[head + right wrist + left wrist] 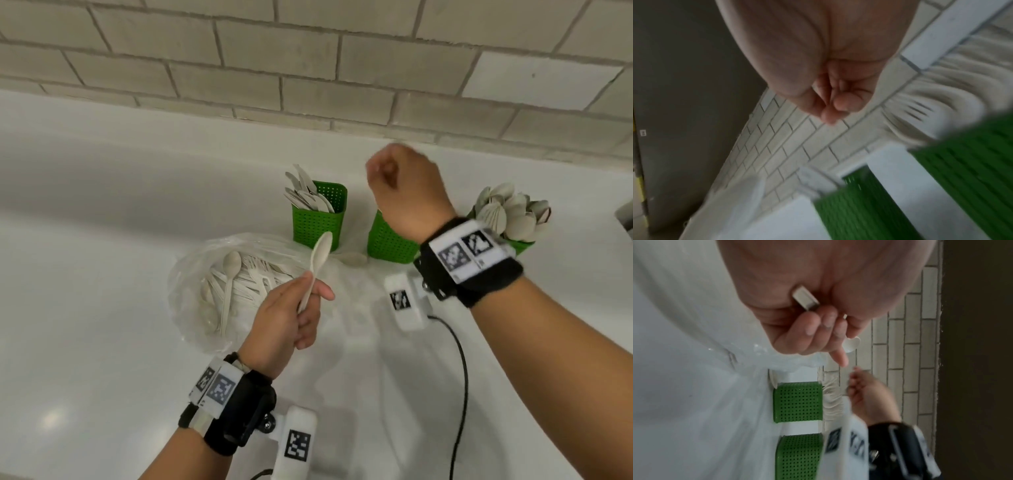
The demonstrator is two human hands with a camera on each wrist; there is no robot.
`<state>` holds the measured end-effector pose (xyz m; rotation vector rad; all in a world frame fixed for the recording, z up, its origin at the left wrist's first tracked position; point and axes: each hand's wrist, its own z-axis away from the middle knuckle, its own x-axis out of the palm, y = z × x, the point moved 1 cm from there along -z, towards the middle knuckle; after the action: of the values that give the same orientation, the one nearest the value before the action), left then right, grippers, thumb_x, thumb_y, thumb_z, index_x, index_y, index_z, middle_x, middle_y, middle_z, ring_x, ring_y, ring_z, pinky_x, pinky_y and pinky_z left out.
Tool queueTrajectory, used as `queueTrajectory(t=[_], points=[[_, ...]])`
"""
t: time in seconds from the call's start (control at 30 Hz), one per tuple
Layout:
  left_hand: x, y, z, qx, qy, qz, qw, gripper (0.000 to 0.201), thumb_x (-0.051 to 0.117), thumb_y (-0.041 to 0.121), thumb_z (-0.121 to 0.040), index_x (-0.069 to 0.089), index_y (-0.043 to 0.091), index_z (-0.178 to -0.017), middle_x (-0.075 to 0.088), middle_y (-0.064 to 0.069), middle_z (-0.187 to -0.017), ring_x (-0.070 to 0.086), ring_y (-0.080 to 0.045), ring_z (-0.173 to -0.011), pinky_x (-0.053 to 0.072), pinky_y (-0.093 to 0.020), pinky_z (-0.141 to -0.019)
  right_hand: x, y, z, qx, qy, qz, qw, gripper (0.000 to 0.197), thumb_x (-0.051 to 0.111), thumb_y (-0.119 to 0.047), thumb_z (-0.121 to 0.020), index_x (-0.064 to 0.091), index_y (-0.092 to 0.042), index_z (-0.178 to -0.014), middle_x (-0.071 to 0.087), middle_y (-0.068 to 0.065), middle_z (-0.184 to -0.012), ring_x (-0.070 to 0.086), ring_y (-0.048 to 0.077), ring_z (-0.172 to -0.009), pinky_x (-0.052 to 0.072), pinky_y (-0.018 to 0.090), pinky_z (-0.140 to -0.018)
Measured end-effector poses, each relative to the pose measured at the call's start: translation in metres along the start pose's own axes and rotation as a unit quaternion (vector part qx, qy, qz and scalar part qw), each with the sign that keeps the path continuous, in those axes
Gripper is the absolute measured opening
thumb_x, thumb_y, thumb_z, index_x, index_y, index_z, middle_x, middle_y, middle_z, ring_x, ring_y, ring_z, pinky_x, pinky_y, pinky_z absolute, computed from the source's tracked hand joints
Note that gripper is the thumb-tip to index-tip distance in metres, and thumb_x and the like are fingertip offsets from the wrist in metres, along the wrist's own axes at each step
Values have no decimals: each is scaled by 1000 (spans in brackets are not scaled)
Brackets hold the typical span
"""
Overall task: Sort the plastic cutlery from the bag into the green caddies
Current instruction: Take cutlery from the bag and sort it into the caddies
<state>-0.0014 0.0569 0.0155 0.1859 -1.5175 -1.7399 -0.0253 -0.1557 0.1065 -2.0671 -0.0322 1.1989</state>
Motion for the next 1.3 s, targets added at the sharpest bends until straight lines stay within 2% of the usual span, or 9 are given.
queueTrajectory(t=[0.13, 0.27, 0.47, 0.67, 0.77, 0.87, 0.97, 1.17, 1.3], points=[[1, 4, 2, 4, -6, 30, 1000, 41, 39, 35, -97, 65, 5, -85, 23, 0, -53, 17, -9, -39, 15, -21, -39, 59, 33, 38, -8, -277, 188, 942, 31, 51, -9, -91, 58, -6, -121, 61, 11, -118, 59, 30, -105, 43, 28, -83], [6, 0, 2, 16, -4, 4, 1000, 41, 36, 30, -102, 69, 6, -95, 27, 0, -51, 19, -9, -39, 20, -19, -39, 94, 55, 52, -7, -289, 289, 912, 35, 50, -13, -91, 60, -17, -124, 56, 9, -115, 61, 31, -97, 50, 35, -73], [12, 5, -3, 97, 8, -91, 991, 32, 38, 20, -104, 68, 8, -103, 47, -2, -56, 39, -15, -48, 37, -26, -46, 49, 57, 55, -3, -319, 293, 901, 9, 57, -17, -87, 64, -18, -81, 58, 3, -82, 57, 25, -76, 40, 28, -63], [23, 26, -34, 182, 57, -224, 956, 29, 45, 13, -102, 72, 13, -90, 68, 10, -77, 60, -2, -74, 45, -11, -73, -72, 55, 51, -140, -164, 150, 965, 18, 82, -3, -67, 75, -20, -67, 69, 2, -96, 56, 26, -87, 46, 39, -79], [45, 24, -44, 123, -40, -312, 941, 30, 45, 12, -101, 73, 15, -90, 72, 4, -89, 62, 6, -79, 42, -7, -77, -100, 48, 62, -175, -104, 49, 978, 4, 79, -18, -72, 76, -20, -71, 67, -1, -102, 52, 21, -92, 42, 32, -83], [73, 15, -40, 64, -128, -293, 945, 32, 42, 13, -102, 72, 7, -94, 75, -4, -89, 69, -12, -84, 49, -21, -85, -97, 53, 73, -196, -36, -8, 980, 9, 70, -25, -77, 78, -20, -76, 68, -2, -108, 55, 19, -99, 41, 28, -89], [98, 8, -30, 5, -162, -207, 965, 32, 38, 15, -104, 66, 1, -102, 74, -11, -80, 68, -25, -65, 54, -29, -66, -84, 70, 84, -196, -29, 1, 980, 11, 67, -18, -80, 78, -18, -81, 69, -1, -113, 60, 15, -104, 46, 32, -93], [124, -9, -24, 27, -110, -150, 982, 35, 35, 26, -105, 67, 12, -105, 39, -1, -56, 30, -12, -42, 25, -21, -41, -83, 85, 107, -92, -38, -84, 992, 23, 61, 1, -86, 78, -13, -95, 67, -3, -122, 63, 7, -111, 51, 32, -96], [139, -19, -21, 17, -123, -115, 986, 34, 35, 27, -105, 64, 10, -107, 28, 1, -57, 20, -9, -43, 17, -19, -40, -89, 82, 114, 73, -18, -265, 961, 13, 68, 1, -86, 67, -10, -92, 70, 8, -107, 72, 19, -78, 60, 36, -72]])
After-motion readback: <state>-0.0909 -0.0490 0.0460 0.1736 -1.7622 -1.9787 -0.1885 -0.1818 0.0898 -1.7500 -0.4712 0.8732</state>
